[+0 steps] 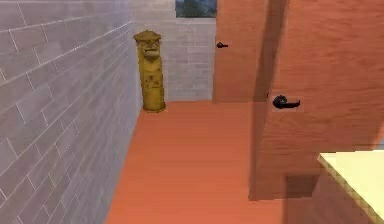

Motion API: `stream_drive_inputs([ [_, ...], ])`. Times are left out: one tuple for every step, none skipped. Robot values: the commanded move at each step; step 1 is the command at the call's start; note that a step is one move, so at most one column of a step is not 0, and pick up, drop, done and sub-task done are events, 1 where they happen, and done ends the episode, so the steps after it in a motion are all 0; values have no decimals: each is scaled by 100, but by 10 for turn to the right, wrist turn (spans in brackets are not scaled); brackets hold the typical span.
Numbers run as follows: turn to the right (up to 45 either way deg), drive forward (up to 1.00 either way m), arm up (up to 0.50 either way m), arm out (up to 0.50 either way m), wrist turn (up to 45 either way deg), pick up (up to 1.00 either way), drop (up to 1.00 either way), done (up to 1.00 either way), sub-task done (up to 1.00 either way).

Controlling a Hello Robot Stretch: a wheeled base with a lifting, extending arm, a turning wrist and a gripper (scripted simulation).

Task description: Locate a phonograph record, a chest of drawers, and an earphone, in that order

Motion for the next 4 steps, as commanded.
stream_drive_inputs([
  [0, 100, 0, 0, 0, 0, 0, 0, 0],
  [0, 45, 0, 0, 0, 0, 0, 0, 0],
  [300, 0, 0, 0, 0, 0, 0, 0, 0],
  [0, 55, 0, 0, 0, 0, 0, 0, 0],
])
